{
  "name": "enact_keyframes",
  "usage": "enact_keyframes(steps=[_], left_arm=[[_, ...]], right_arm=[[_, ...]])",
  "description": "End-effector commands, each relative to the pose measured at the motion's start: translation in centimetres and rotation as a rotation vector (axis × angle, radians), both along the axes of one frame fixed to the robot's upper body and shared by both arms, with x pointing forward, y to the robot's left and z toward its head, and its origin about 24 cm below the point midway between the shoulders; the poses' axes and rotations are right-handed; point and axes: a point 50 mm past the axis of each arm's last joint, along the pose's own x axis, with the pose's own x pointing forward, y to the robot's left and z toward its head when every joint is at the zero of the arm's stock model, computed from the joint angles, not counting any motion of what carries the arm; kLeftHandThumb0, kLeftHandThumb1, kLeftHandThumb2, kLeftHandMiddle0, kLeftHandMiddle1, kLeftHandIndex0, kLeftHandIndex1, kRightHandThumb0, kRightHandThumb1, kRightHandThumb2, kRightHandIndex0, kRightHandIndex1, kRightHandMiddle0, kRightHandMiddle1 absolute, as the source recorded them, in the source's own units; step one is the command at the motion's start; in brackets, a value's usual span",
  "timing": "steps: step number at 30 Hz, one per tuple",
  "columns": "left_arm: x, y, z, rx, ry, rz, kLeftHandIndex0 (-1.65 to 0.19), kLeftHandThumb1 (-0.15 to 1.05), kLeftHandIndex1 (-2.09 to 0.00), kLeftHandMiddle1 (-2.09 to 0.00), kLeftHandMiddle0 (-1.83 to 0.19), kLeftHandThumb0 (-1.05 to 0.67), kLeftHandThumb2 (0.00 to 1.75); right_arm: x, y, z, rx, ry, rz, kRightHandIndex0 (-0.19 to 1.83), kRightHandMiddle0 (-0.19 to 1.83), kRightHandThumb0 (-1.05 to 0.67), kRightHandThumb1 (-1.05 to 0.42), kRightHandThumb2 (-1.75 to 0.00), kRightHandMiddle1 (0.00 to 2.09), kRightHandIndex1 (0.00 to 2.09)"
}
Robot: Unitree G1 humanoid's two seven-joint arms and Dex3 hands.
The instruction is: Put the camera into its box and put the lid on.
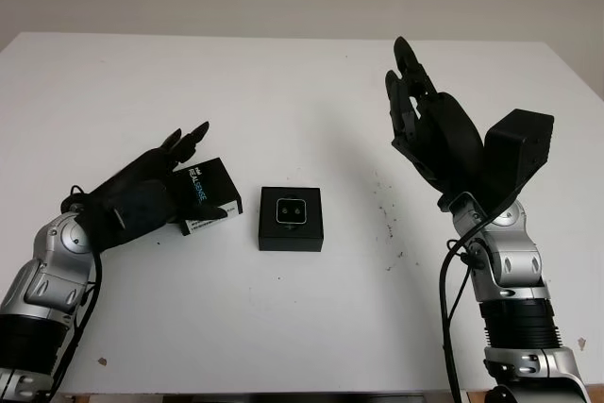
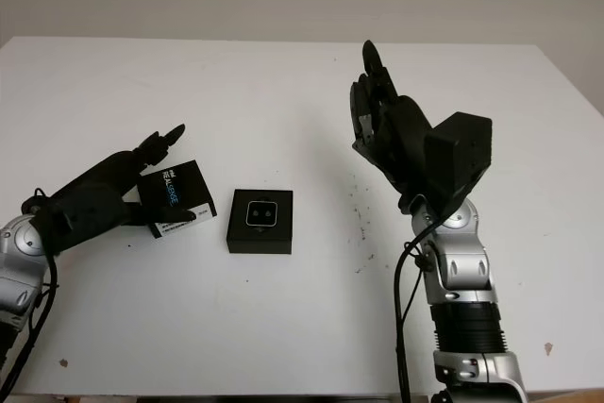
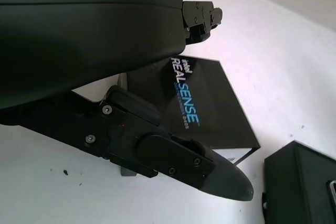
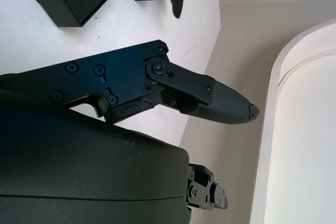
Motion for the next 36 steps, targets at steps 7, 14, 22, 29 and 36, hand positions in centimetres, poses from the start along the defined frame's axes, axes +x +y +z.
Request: enact_keyframes(steps=[7, 14, 22, 29, 36], left_arm=[[0.8, -0.1, -0.2, 0.071, -0.010, -0.020, 0.13, 0.91, -0.05, -0.06, 0.12, -0.81, 0.05], [1.1, -0.1, -0.6, 0.059, -0.072, -0.045, 0.01, 0.89, -0.10, -0.09, -0.02, -0.60, 0.05], [1.2, 0.1, -0.8, 0.008, -0.129, -0.078, -0.29, 0.94, -0.21, -0.24, -0.42, -0.42, 0.07], [1.0, 0.2, -0.8, -0.045, -0.205, -0.078, -0.35, 1.04, -0.96, -1.16, -0.32, -0.15, 0.07], [1.1, 0.4, -0.7, -0.024, -0.222, -0.060, -0.27, 1.05, -1.19, -1.30, -0.26, -0.15, 0.06]], right_arm=[[-0.2, 0.2, 0.1, 0.006, -0.003, 0.009, -0.19, -0.19, -0.60, -1.05, -0.76, 0.00, 0.00], [-0.3, 0.4, 0.0, 0.014, -0.002, -0.003, -0.19, -0.19, -0.60, -1.05, -0.75, 0.00, 0.00], [-0.3, 0.3, -0.3, 0.013, 0.001, -0.007, -0.19, -0.19, -0.58, -1.05, -0.75, 0.00, 0.00], [-0.3, 0.2, -0.5, 0.018, 0.014, -0.008, -0.19, -0.19, -0.56, -1.05, -0.75, 0.00, 0.00], [-0.4, 0.2, -0.5, 0.019, 0.017, -0.012, -0.19, -0.19, -0.56, -1.05, -0.74, 0.00, 0.00]])
